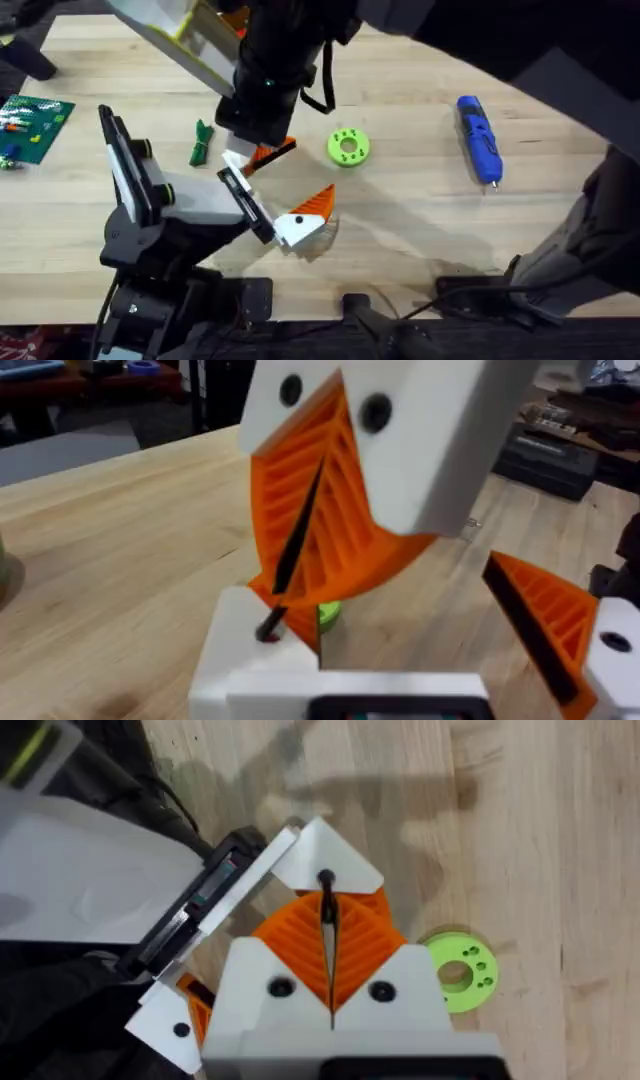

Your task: Pick up the gripper from the table and insert it into the empty holder that is missing its gripper. Then pick up a screw, insert it into the mounting hole, and use the screwdriver to tighten it. Finally, clean up the table by picking up the vegetable and placing it into the bucket.

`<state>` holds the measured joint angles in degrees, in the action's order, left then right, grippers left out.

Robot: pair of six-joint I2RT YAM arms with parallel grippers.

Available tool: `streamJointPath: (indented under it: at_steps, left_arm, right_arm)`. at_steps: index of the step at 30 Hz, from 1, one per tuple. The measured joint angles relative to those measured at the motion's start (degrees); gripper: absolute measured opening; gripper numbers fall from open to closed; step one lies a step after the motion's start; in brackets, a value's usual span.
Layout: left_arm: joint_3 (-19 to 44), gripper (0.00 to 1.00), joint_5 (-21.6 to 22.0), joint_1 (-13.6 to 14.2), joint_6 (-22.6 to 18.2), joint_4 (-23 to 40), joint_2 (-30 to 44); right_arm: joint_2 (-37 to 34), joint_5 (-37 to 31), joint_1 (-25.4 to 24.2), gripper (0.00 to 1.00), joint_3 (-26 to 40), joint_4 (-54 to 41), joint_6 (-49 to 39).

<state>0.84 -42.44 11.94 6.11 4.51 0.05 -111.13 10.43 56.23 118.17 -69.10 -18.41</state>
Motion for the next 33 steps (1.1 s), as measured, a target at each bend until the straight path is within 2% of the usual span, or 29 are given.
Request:
streamJointPath:
  at_steps: [8,21,33]
  left_arm:
    - [0.00,0.991,-0.19,0.02,-0.16,-0.02,0.00]
    - [0.00,0.991,-0.23,0.02,-0.31,-0.02,0.00]
    - [0.00,0.991,-0.23,0.02,-0.31,-0.02,0.00]
  right_arm:
    - [-0.01,0.10,-0.17,0.009,0.76,-2.60,0.00]
    - [-0.07,0.18,-0.33,0.009,9.73,-5.91,-0.02]
    - [-0.07,0.16,-0.42,0.009,10.08,-6.28,-0.02]
